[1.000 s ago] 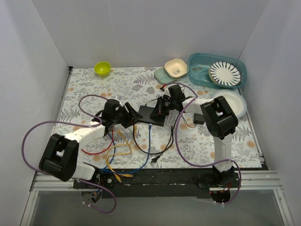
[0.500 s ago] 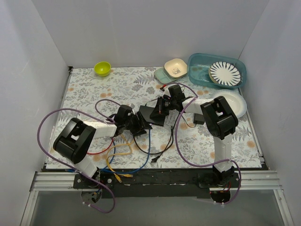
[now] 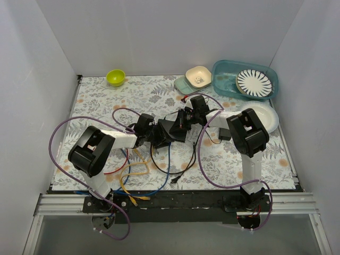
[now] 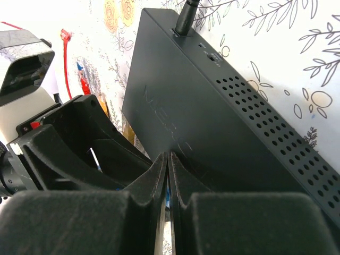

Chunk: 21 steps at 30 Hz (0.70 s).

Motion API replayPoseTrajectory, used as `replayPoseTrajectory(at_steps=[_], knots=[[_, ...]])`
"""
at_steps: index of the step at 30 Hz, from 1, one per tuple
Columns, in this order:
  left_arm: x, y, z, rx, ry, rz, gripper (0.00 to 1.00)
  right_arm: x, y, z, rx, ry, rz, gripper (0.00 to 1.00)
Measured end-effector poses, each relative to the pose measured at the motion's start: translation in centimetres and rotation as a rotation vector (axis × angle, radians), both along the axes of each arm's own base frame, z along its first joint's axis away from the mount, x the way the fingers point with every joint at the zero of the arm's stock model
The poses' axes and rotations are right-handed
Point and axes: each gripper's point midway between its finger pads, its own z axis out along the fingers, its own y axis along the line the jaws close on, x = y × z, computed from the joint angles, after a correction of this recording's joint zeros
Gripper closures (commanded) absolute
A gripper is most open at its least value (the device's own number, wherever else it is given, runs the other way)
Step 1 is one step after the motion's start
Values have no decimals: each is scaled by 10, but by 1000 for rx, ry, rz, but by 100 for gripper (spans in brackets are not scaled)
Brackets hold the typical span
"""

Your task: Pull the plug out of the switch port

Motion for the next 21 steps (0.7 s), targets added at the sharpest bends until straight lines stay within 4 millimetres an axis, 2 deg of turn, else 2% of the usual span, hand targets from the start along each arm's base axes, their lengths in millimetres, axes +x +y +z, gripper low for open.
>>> replayPoseTrajectory(at_steps=[5,9,13,21], knots=[[2,4,-4,25,-2,13,69,0,0,0,0,0,0,88],[9,9,-5,43,-4,63,66,0,0,0,3,3,2,88],[13,9,-5,44,16,94,67,1,-1,0,5,5,2,88],[15,5,-8,31,41,97,83,4,-3,0,7,5,-5,88]])
